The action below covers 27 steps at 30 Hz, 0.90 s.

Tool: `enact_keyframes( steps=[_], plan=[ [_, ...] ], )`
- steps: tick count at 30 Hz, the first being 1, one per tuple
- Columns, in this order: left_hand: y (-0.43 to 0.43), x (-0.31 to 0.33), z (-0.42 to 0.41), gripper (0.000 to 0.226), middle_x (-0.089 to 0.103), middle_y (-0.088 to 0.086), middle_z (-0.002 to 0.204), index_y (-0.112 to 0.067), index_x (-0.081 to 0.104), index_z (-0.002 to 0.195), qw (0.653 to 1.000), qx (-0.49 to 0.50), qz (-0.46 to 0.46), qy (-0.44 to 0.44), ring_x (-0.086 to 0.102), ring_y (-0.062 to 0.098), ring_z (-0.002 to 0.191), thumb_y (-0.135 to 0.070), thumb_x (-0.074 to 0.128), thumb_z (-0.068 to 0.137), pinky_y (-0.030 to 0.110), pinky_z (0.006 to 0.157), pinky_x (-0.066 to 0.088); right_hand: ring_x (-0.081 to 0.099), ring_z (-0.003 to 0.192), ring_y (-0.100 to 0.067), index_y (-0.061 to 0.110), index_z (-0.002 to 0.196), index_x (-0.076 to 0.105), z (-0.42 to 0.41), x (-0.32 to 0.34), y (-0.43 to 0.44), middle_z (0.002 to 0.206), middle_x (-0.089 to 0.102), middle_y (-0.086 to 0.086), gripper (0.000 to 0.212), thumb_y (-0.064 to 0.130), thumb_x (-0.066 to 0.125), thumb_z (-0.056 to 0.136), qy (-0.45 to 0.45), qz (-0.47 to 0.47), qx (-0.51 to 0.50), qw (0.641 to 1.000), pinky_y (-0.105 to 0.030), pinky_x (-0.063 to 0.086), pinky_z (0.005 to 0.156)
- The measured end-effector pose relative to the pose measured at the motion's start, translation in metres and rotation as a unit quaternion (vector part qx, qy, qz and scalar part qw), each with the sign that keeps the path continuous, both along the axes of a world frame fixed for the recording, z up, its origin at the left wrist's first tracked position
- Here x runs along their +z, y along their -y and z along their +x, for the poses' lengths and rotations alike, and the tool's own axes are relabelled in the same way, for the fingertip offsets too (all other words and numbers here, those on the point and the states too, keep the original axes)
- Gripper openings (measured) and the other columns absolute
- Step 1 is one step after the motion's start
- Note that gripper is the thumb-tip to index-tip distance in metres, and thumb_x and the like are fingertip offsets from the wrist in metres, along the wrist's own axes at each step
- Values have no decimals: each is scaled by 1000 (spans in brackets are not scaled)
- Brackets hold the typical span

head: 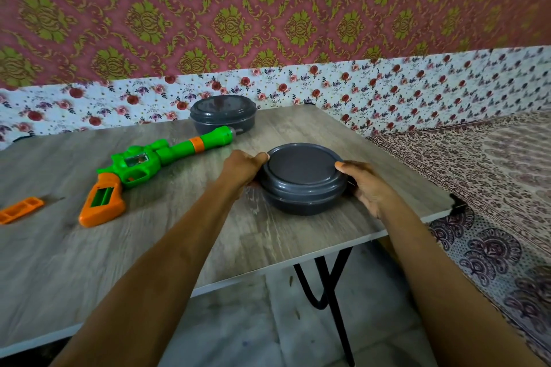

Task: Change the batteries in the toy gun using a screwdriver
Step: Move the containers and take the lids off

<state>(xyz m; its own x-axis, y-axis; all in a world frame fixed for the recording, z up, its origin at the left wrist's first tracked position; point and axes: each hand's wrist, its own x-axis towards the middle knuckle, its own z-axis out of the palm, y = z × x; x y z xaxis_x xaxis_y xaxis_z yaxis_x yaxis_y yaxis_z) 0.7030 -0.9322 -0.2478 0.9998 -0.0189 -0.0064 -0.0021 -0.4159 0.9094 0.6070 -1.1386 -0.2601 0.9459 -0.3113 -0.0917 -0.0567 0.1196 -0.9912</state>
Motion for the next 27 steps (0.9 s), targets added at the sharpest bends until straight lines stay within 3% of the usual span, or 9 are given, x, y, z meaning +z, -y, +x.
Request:
enact_keyframes(
  steps=[3, 5, 8, 11, 14, 16, 23, 27],
  plan=[
    [-2, -3, -6, 49, 54, 24, 67, -9, 51, 50, 998, -2, 52, 23, 65, 40, 84, -41, 60, 86, 39, 75, 53, 56, 114, -25, 7, 116, 58, -6, 0, 0, 122, 61, -13, 58, 39, 73, 70, -11, -32, -4, 999, -45, 40, 106],
    [-3, -2, -13, 45, 62, 15, 73, -11, 58, 58, 995, -21, 87, 53, 66, 35, 89, -43, 56, 89, 38, 81, 54, 55, 117, -24, 11, 115, 59, -15, 7, -4, 122, 60, -7, 56, 47, 69, 73, -18, -104, 7, 994, -40, 40, 106],
    [-7, 11, -26, 31, 68, 8, 108, -12, 69, 102, 976, -36, 152, 151, 62, 26, 105, -39, 58, 91, 31, 88, 47, 41, 132, -23, 11, 137, 42, -34, 19, -8, 141, 45, -6, 59, 42, 55, 88, 6, -298, -23, 954, -32, 32, 105],
    [-14, 34, -45, 28, 68, 2, 114, -13, 68, 111, 951, -119, 174, 227, 61, 16, 100, -31, 60, 91, 18, 78, 45, 30, 138, -17, 18, 142, 36, -53, 27, -13, 149, 34, 1, 63, 39, 58, 87, 101, -404, 30, 909, -25, 24, 105],
    [-19, 43, -59, 35, 67, 0, 115, -16, 68, 112, 909, -251, 264, 202, 56, 7, 96, -35, 69, 83, 6, 71, 36, 25, 141, -15, 20, 139, 42, -50, 22, -18, 150, 34, 2, 65, 39, 65, 81, 93, -550, 117, 821, -29, 20, 114],
    [-19, 40, -58, 41, 65, 1, 121, -16, 67, 116, 886, -268, 319, 204, 57, 11, 104, -36, 72, 80, 14, 80, 39, 23, 142, -13, 20, 139, 42, -43, 20, -20, 150, 34, 3, 66, 38, 67, 80, 98, -583, 110, 799, -27, 18, 114],
    [8, 30, -4, 44, 60, 6, 131, -15, 62, 125, 895, -231, 317, 213, 54, 21, 119, -33, 67, 85, 28, 98, 39, 21, 143, -14, 19, 143, 35, 22, 17, -8, 152, 30, 3, 61, 37, 57, 88, 67, -648, 63, 756, -27, 19, 114],
    [40, 19, 55, 42, 53, 8, 138, -15, 56, 131, 899, -206, 321, 216, 48, 23, 125, -28, 59, 91, 28, 104, 33, 19, 144, -15, 17, 144, 32, 82, 21, 5, 154, 27, 2, 59, 31, 54, 91, 20, -654, 43, 755, -31, 21, 115]
  ],
)
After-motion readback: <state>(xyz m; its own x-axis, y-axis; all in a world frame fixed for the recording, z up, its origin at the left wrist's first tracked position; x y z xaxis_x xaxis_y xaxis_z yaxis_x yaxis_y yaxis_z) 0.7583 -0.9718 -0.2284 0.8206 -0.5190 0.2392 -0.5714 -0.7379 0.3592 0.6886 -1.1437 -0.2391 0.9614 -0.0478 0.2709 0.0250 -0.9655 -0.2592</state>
